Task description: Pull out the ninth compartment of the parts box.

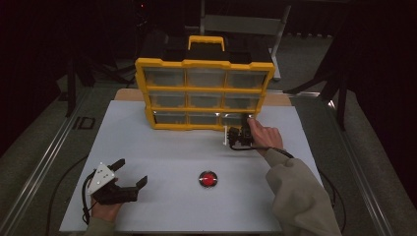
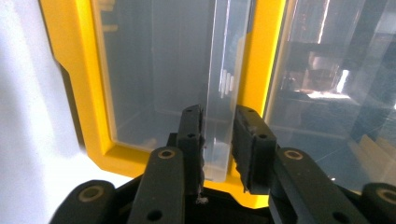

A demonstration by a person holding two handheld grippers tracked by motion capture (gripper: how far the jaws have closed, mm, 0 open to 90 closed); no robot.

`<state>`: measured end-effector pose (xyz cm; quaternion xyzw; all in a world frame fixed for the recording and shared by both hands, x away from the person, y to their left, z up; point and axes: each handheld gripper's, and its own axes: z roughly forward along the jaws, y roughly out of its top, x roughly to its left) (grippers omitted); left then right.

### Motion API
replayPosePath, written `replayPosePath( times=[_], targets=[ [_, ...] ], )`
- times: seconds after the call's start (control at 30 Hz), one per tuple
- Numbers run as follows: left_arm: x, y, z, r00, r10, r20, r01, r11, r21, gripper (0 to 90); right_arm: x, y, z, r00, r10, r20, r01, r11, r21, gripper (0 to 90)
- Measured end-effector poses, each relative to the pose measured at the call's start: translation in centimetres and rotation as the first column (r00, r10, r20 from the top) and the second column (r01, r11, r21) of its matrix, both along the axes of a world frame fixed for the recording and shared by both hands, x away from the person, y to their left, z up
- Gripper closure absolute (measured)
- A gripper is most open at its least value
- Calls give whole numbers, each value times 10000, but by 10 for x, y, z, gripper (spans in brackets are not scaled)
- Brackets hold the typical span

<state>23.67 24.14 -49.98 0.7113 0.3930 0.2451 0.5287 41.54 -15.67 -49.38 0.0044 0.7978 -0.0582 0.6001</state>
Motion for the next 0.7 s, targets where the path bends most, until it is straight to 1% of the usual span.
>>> replayPosePath(
  times=[0.17,0.3,0.33,0.6,0.63,0.7],
  targets=[
    [0,0,0,10000,1,2,-1,10000,9,0,0,0,0,10000,-65,37,65,10000,45,758],
    [0,0,0,10000,19,3,-19,10000,-3,0,-1,0,2,10000,-73,-29,73,10000,59,762],
    [0,0,0,10000,15,2,-15,10000,-10,0,-2,0,3,9999,-104,-70,104,9999,121,762],
    [0,0,0,10000,15,10,-15,10000,-24,0,-11,-1,8,9996,23,-292,-20,9999,108,762],
    [0,0,0,10000,20,9,-19,10000,-20,0,-13,-1,7,9995,-24,-323,30,9998,189,763],
    [0,0,0,10000,12,14,-12,10000,-19,0,-15,-2,8,9993,44,-373,-39,9999,148,762]
  ],
)
